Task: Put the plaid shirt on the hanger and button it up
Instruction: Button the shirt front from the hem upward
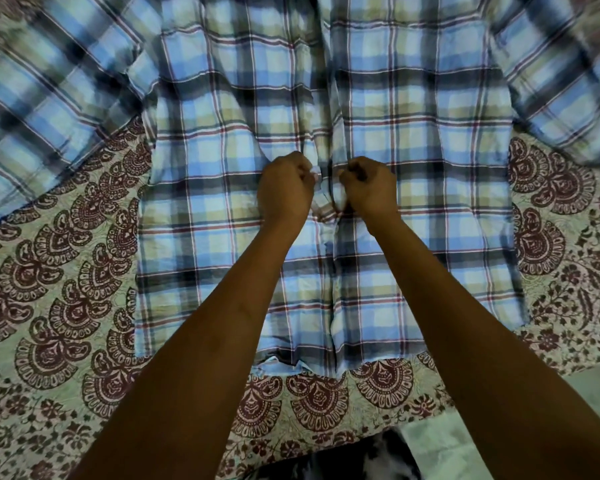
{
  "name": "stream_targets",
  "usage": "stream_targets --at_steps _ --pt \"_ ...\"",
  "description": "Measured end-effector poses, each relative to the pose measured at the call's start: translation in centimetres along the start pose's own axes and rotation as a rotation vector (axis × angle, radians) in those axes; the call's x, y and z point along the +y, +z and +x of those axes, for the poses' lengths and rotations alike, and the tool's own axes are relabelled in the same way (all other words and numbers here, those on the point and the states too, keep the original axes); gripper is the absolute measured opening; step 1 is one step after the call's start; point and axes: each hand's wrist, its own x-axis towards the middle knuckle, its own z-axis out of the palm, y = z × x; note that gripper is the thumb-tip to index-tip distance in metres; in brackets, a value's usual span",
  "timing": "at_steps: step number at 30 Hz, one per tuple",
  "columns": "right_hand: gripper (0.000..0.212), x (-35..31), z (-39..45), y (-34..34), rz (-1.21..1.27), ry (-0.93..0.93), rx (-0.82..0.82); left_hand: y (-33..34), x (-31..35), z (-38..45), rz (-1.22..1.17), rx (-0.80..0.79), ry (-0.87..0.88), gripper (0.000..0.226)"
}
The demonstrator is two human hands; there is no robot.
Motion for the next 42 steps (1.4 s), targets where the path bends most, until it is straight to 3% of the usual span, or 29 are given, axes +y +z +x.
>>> stream_targets --at_steps 7,13,16,21,26,30,32,34,38,42 --pt "0.022 0.4 -0.2 0.2 0.320 0.049 -0.012 0.2 0.5 0.5 0.093 -0.078 -0.031 0.012" --pt "0.016 0.8 -0.2 0.6 0.333 0.025 0.006 0.9 0.5 1.2 0.129 -0.101 -0.123 0.008" --pt "0.014 0.5 -0.2 0.6 0.347 0.038 -0.001 0.7 1.2 1.2 0.067 -0.111 -0.183 0.020" --pt "0.014 0.7 0.0 0.7 0.323 0.046 -0.013 0.7 1.4 0.8 0.051 -0.051 -0.192 0.005" --pt "0.013 0.9 0.1 0.9 0.307 0.029 -0.022 0.8 1.7 0.7 0.029 -0.056 -0.259 0.007" --pt "0.020 0.9 0.2 0.7 0.329 0.039 -0.036 0.7 1.9 0.8 0.033 -0.058 -0.258 0.036" --pt "0.029 0.9 0.3 0.7 0.345 0.056 -0.048 0.5 2.2 0.8 -0.024 -0.025 -0.268 0.028" --pt "0.020 0.9 0.2 0.8 0.377 0.092 -0.069 0.4 2.6 0.5 -0.080 0.005 -0.250 0.013" --pt "0.022 0.9 0.1 0.5 0.490 0.178 -0.081 1.0 2.9 0.1 -0.217 0.064 -0.236 0.008" --pt "0.014 0.8 -0.1 0.3 0.507 0.145 -0.121 1.2 2.8 -0.1 -0.205 0.109 -0.190 0.019"
